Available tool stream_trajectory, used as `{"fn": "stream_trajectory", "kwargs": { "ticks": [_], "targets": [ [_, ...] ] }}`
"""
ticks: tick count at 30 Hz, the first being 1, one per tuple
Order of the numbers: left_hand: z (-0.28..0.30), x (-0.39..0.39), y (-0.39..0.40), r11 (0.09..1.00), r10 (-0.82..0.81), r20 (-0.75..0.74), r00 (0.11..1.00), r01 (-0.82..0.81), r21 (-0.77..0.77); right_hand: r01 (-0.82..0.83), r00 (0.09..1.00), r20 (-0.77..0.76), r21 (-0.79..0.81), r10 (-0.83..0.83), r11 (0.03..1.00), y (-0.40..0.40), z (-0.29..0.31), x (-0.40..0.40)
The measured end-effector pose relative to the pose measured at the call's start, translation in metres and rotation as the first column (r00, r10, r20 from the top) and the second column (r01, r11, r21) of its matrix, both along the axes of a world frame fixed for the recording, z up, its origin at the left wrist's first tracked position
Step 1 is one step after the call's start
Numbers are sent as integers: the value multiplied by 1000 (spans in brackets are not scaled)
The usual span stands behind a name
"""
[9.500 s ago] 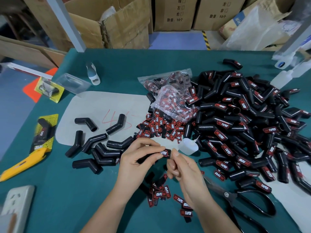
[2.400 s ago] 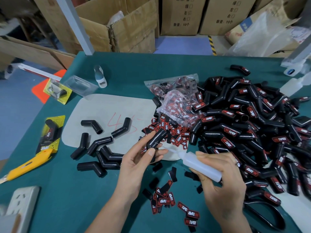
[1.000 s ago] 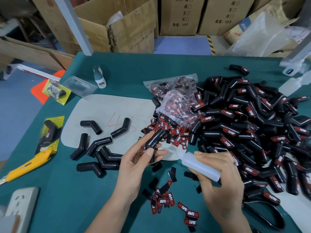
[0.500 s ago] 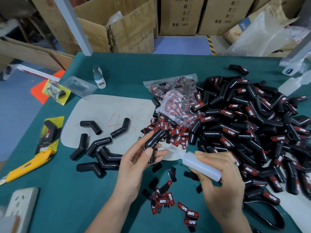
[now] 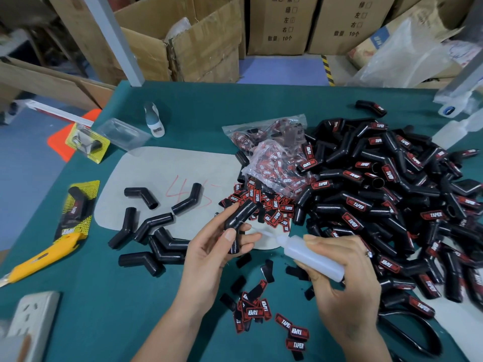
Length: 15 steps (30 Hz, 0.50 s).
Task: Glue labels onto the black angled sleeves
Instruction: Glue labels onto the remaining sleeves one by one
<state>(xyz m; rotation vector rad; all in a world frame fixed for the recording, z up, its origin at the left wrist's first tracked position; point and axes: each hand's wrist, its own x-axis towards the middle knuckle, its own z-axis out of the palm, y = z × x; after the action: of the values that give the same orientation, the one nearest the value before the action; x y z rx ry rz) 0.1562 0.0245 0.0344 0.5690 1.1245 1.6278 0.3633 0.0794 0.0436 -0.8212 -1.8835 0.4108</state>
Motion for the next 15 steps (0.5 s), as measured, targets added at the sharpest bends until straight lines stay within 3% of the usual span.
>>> {"fn": "stream_trajectory", "kwargs": {
  "ticks": [15],
  "targets": [
    [1, 0, 1, 1000, 6, 17, 1000, -6, 15, 12, 1000, 8, -3, -12, 1000, -1, 3, 0]
  ]
}}
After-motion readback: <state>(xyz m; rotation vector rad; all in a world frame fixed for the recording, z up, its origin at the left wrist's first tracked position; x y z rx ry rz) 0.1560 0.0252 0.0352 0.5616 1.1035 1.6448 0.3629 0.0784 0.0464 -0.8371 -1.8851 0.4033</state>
